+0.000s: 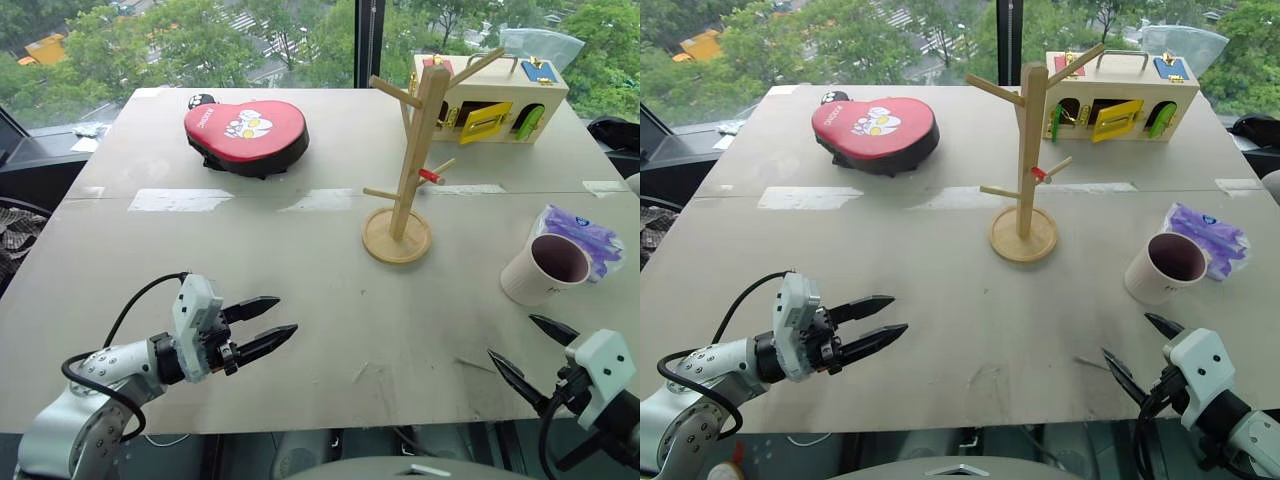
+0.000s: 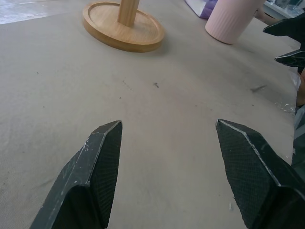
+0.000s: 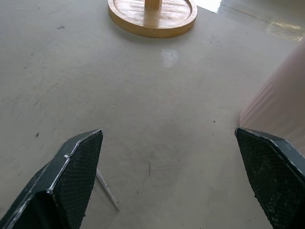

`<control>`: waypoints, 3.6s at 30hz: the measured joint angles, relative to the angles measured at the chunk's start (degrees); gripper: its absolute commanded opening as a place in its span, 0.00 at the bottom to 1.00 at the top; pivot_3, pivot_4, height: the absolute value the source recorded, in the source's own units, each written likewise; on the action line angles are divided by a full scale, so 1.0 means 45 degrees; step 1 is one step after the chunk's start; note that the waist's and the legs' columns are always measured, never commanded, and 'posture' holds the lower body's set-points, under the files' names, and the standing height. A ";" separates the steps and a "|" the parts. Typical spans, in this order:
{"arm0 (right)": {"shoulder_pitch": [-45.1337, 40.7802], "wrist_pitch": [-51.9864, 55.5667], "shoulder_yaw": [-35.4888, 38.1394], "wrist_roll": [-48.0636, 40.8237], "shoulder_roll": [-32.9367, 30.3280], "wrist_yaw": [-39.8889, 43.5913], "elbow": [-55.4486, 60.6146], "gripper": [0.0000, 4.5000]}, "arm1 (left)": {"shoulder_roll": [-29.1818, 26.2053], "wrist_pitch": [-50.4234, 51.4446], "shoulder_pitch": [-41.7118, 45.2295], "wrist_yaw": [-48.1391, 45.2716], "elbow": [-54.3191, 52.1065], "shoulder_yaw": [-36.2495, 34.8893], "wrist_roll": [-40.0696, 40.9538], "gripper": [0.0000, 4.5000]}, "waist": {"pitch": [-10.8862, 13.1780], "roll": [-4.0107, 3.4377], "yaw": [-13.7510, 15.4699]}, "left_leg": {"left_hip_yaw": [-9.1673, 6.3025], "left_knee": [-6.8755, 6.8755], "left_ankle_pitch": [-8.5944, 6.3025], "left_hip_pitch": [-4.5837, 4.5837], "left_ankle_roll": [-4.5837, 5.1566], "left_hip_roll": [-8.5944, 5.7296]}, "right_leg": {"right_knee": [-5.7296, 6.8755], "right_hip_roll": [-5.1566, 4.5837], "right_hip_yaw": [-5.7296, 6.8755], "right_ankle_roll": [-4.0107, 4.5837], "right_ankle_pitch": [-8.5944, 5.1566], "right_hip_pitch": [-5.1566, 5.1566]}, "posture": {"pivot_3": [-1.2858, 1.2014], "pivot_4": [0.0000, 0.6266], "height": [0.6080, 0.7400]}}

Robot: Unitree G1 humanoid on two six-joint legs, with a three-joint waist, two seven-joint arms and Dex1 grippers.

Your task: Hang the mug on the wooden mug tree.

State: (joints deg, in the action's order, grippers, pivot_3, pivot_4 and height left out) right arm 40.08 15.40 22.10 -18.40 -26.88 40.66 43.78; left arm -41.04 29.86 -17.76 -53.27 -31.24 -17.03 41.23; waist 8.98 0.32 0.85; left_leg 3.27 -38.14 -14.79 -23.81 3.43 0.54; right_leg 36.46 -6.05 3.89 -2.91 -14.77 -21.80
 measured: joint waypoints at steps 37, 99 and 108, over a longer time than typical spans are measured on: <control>-0.8021 -0.0656 0.1499 -0.0617 -0.3934 0.1114 -1.0505 1.00 | 0.0183 -0.1307 0.1183 -0.0839 -0.1505 0.2406 0.0258 0.71 | 0.0006 -0.0028 0.0008 | 0.0069 -0.0034 0.0029 0.0018 0.0091 0.0004 | 0.0024 0.0060 -0.0056 -0.0005 0.0009 0.0018 | 0.52 0.24 0.95; -1.8327 0.8963 -0.7666 0.1158 -0.4026 -0.3069 -0.1641 0.02 | 0.3606 -0.6055 0.0203 -0.0285 0.0371 0.1720 -0.1039 0.72 | 0.0027 -0.0010 -0.0113 | 0.0061 -0.0037 0.0031 -0.0009 0.0080 0.0004 | 0.0046 0.0011 -0.0022 -0.0006 0.0014 -0.0022 | 0.52 0.24 0.95; -1.8730 0.8019 -0.9088 0.2470 -0.3427 -0.2592 -0.4348 0.29 | 0.3477 -0.6502 -0.0392 -0.0821 -0.0156 0.0866 0.0770 0.72 | 0.0024 0.0006 -0.0115 | 0.0049 -0.0040 0.0032 -0.0009 0.0082 0.0003 | 0.0049 0.0013 -0.0007 -0.0003 0.0014 -0.0023 | 0.52 0.24 0.95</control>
State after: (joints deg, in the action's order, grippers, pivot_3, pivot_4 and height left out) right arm -44.20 51.49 -18.80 -7.29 -42.30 28.99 24.22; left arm -25.39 0.60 -19.52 -56.96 -31.94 -13.13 44.70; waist 9.09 0.35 0.34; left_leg 3.49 -38.32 -14.65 -23.85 3.80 0.55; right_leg 36.67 -6.00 3.86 -2.93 -14.70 -21.91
